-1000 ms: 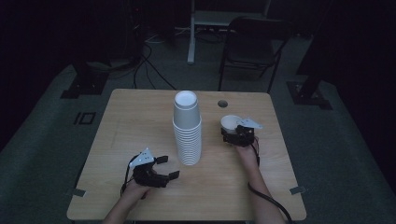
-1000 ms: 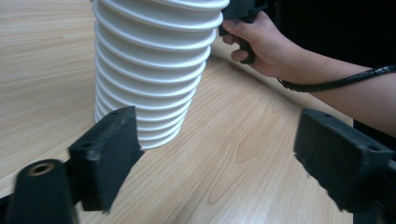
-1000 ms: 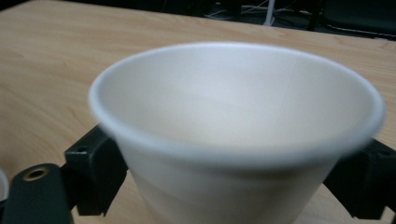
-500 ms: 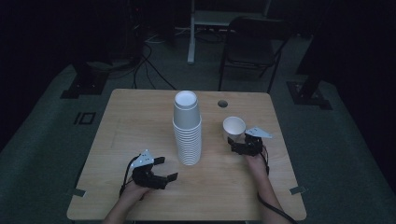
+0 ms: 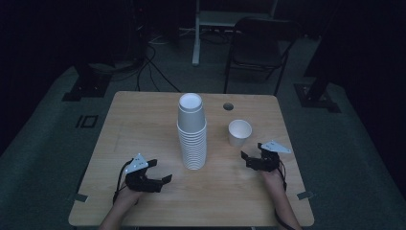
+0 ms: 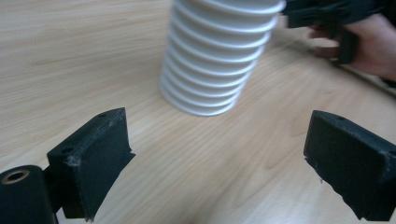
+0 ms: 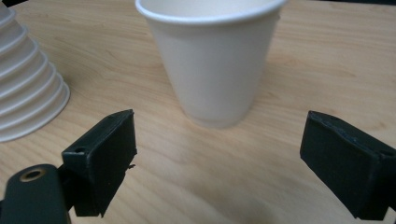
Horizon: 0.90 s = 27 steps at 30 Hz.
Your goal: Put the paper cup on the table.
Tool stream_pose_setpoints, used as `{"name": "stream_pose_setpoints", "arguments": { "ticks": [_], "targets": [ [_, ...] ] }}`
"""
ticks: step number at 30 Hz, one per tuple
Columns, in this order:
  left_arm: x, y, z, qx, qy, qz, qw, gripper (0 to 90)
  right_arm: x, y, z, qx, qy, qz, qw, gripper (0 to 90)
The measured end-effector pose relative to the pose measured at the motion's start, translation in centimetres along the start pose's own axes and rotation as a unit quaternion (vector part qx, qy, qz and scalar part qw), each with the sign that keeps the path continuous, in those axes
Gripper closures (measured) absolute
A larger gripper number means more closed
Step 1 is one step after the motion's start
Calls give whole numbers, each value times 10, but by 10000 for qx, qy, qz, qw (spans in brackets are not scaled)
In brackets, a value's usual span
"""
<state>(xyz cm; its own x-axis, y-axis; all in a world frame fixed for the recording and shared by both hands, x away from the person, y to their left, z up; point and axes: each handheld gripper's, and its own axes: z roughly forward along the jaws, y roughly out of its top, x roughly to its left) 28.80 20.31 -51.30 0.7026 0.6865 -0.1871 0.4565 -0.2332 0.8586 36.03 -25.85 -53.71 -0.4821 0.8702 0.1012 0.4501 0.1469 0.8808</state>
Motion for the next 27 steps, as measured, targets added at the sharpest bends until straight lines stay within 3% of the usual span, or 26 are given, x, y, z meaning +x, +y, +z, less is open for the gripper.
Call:
{"name": "stream_pose_setpoints", "arguments": {
  "ticks": [2, 3, 7, 12, 17, 27],
  "targets": [
    [0, 0, 0, 0, 0, 0, 10000, 76, -1, -1, -2, 4, -34, 21, 10000, 102],
    [4, -2, -4, 36, 152, -25, 9999, 76, -1, -1, -2, 4, -34, 21, 10000, 102],
    [12, -6, -8, 98, 404, -94, 9991, 76, -8, -9, -15, 60, -67, 82, 9999, 102],
    [19, -13, -19, 28, 606, -211, 9979, 76, -10, -14, -24, 129, -261, 96, 9995, 102],
    [26, -20, -29, 65, 929, -259, 9953, 76, -10, -18, -31, 185, -430, 131, 9988, 102],
    [42, -38, -50, 172, 1294, -514, 9901, 76, -8, -25, -51, 237, -617, 192, 9976, 102]
  ]
}}
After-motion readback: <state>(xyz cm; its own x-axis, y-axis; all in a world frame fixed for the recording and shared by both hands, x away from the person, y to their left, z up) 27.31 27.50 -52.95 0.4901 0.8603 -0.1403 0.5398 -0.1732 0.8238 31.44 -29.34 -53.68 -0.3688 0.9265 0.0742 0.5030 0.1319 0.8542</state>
